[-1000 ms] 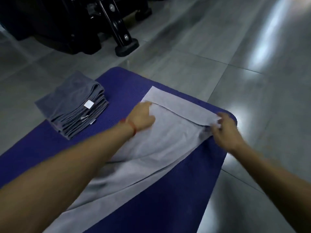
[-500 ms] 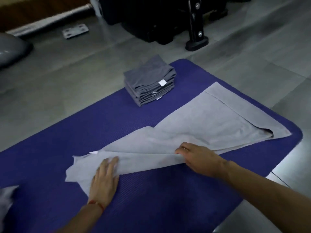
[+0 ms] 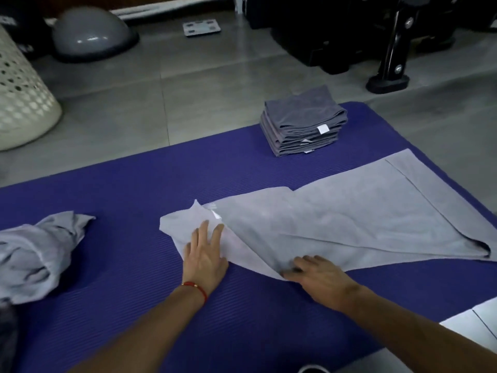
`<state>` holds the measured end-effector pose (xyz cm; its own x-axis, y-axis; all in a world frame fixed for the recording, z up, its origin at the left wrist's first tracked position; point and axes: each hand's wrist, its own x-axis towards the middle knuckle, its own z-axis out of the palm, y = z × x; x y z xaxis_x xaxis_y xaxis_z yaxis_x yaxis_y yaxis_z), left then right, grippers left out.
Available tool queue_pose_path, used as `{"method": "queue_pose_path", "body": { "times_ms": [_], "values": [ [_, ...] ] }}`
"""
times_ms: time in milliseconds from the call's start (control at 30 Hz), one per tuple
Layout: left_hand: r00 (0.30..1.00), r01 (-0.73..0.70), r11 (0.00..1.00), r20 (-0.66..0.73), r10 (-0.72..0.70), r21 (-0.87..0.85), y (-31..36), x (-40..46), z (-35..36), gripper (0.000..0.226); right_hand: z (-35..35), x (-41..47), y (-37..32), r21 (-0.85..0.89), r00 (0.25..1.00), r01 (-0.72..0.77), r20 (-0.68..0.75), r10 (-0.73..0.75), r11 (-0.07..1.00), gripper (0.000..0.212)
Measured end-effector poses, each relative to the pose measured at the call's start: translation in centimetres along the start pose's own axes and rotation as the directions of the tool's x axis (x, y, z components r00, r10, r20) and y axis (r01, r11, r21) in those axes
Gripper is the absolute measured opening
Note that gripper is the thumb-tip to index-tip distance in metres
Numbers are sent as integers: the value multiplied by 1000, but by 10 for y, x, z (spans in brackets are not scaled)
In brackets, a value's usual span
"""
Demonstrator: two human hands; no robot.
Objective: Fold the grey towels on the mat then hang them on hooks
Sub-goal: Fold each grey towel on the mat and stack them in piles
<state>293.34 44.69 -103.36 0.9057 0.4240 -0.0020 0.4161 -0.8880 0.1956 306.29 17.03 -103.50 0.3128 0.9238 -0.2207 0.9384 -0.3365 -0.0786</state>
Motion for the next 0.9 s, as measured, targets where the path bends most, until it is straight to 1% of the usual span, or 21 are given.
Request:
{"method": "queue_pose_path", "body": {
  "times_ms": [33,67,100,133,167,200,233,267,333,400,433,500,533,567,600,667,733,767,833,867,900],
  "values": [
    [999,-32,996,0,32,80,1,8,-1,82,5,-13,1,-43,999,51,13,-51,998,67],
    [997,-68,985,37,63,158,4,16,-2,89,11,-26,4,-52,996,85,30,-83,995,72],
    [988,-119,966,121,93,230,9,24,-3,87,16,-38,6,-47,995,100,22,-99,994,74],
    [965,-201,931,225,134,306,15,30,-2,76,17,-49,7,-42,994,109,20,-108,993,72],
    [931,-293,885,319,178,362,23,33,-1,63,20,-58,9,-31,994,111,6,-111,993,65],
    [901,-359,848,382,206,389,31,33,0,53,20,-64,9,-4,994,106,-10,-106,994,55],
    [887,-387,833,406,219,395,38,30,1,50,20,-68,10,28,994,106,-25,-105,994,46],
    [888,-388,832,403,221,397,43,24,1,48,16,-69,10,72,995,100,-31,-98,992,39],
    [906,-379,849,333,260,369,44,5,-2,44,5,-64,10,156,996,83,-51,-76,984,29],
    [912,-406,855,197,360,321,29,-24,0,42,-8,-49,5,197,994,87,-84,-72,976,11],
    [912,-410,867,121,392,283,20,-41,0,41,-15,-36,2,206,992,98,-97,-80,974,8],
    [904,-421,885,18,426,197,0,-80,4,41,-30,-3,-6,206,989,100,-130,-74,973,17],
    [902,-424,889,-8,432,174,-10,-102,7,42,-38,17,-10,200,985,106,-155,-75,974,24],
    [904,-422,891,-4,428,170,-20,-122,11,44,-44,38,-15,201,980,125,-177,-90,972,30],
    [911,-409,894,20,413,180,-30,-142,15,45,-50,60,-22,199,977,150,-180,-114,969,33],
    [933,-360,917,85,350,170,-52,-177,19,50,-61,104,-40,189,978,189,-124,-168,964,37],
    [958,-253,965,161,239,75,-69,-205,10,56,-66,149,-61,194,981,189,-73,-178,963,44],
    [966,-185,982,189,176,28,-76,-218,5,56,-66,170,-71,192,985,171,-29,-169,966,51],
    [965,-38,999,260,43,-25,-87,-236,-9,56,-61,207,-87,180,989,85,106,-106,980,67],
    [955,39,997,297,-17,-70,-90,-244,-12,57,-56,220,-93,166,987,34,149,-59,986,72],
    [946,117,985,316,-72,-126,-93,-250,-14,59,-50,228,-101,138,987,-12,161,-11,990,72]
  ]
}}
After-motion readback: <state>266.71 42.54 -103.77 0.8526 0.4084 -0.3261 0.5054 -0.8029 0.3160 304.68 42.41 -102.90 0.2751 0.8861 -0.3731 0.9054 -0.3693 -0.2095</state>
